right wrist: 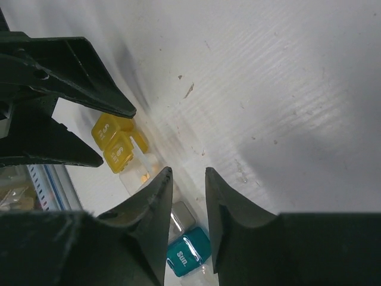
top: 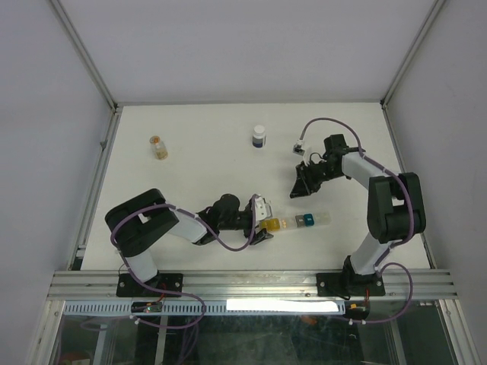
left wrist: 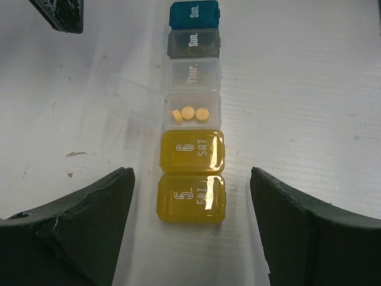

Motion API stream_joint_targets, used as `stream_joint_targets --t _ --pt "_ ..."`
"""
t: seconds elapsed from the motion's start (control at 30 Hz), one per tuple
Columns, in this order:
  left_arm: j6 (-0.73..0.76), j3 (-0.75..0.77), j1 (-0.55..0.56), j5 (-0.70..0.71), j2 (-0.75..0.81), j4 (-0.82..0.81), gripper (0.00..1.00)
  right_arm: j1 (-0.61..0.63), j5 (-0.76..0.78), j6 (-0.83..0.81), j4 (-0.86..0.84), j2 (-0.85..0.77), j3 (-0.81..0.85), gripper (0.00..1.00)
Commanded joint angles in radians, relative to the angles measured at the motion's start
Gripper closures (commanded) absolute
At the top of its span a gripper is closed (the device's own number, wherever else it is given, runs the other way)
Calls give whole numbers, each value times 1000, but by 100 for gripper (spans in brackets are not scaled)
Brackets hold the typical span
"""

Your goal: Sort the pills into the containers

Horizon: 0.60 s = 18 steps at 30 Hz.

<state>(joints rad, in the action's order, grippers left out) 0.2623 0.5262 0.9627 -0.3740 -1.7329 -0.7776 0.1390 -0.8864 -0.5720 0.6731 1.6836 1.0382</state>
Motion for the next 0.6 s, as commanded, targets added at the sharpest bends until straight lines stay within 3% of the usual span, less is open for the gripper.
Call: stream_joint_targets --t 0.0,0.57 --pt "15 54 8 -19 -32 -11 22 22 3 3 14 29 55 71" --pt "-2 110 8 -17 -100 21 49 88 30 39 22 125 72 86"
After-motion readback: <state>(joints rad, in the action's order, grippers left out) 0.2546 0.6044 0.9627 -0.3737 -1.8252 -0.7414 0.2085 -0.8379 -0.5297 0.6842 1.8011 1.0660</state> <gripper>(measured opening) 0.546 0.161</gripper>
